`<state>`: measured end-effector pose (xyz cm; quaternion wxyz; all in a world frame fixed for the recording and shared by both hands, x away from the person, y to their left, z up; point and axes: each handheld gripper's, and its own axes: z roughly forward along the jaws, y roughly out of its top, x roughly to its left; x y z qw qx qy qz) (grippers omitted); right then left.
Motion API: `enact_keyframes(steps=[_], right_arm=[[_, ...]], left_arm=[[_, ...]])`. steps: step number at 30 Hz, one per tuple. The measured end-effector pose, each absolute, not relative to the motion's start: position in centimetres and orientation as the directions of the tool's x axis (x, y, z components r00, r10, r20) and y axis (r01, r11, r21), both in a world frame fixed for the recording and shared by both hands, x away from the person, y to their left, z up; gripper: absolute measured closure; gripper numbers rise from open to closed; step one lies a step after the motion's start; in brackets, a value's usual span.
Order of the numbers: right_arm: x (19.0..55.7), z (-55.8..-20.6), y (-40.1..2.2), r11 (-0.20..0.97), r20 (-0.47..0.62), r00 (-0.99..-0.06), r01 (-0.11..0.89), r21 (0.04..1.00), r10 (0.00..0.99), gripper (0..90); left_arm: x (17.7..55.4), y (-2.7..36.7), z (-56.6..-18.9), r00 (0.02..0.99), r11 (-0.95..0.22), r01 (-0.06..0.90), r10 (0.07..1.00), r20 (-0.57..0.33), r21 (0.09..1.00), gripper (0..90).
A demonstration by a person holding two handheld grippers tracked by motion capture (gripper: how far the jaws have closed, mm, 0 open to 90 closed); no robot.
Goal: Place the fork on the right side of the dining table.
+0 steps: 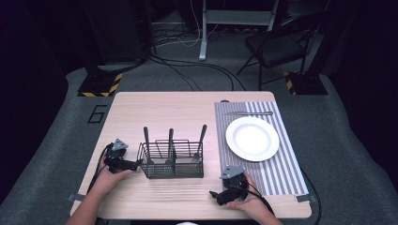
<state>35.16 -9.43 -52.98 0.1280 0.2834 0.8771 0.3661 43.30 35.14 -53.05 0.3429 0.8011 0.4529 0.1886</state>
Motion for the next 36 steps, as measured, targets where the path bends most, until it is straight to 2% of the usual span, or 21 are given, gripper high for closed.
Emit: enact_keyframes(steps=[24, 36], right_arm=[[35.07, -52.95, -9.39, 0.566, -0.010, -0.799, 0.416, 0.712, 0.601, 0.0], [34.98, -52.92, -9.51, 0.553, -0.004, -0.791, 0.424, 0.717, 0.612, 2.7]], left_arm=[[43.35, 35.23, -53.07, 0.520, -0.354, 0.594, 0.854, -0.010, 0.723, 0.0], [43.36, 35.24, -53.06, 0.521, -0.355, 0.594, 0.854, -0.009, 0.722, 0.0]])
